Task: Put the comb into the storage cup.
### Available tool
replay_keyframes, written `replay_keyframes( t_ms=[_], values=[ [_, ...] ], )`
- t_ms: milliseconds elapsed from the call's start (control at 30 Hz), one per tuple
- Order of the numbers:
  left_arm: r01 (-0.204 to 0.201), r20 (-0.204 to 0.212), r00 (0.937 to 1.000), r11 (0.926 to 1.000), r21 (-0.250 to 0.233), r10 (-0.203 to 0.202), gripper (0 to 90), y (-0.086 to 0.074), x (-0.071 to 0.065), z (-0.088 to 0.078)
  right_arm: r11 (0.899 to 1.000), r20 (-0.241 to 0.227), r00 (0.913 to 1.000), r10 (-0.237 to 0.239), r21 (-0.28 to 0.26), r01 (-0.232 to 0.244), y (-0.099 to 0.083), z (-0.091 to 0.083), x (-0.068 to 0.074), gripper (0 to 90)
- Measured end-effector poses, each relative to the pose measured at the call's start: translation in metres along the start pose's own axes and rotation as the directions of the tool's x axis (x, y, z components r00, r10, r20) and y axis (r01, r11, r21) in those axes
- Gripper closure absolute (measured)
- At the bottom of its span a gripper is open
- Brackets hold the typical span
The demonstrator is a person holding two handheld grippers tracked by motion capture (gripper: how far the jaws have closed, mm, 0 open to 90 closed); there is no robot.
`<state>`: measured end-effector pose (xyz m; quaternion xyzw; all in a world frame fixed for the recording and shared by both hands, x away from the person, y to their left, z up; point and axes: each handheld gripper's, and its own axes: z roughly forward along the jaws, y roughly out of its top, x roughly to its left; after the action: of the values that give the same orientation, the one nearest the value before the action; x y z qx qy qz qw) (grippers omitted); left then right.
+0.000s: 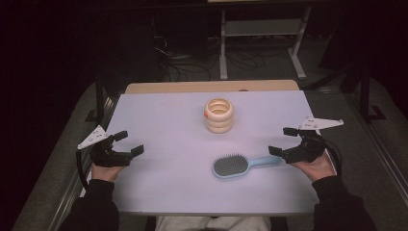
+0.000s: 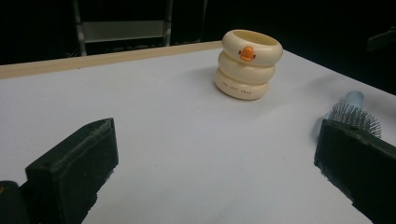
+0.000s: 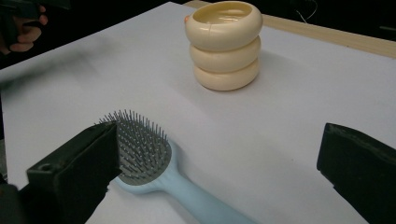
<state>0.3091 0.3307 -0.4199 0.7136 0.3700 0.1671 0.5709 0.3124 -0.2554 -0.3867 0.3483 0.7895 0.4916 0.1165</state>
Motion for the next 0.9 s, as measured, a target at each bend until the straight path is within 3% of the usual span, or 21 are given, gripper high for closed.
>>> replay_keyframes(
  t_ms=[900],
  values=[
    [-0.003,0.014,0.9999,1.0000,-0.001,0.003,0.0,0.000,-0.001,0.001,0.995,-0.055,0.9954,-0.079,0.059,0.082,0.022,0.017,0.013,0.0]
  ],
)
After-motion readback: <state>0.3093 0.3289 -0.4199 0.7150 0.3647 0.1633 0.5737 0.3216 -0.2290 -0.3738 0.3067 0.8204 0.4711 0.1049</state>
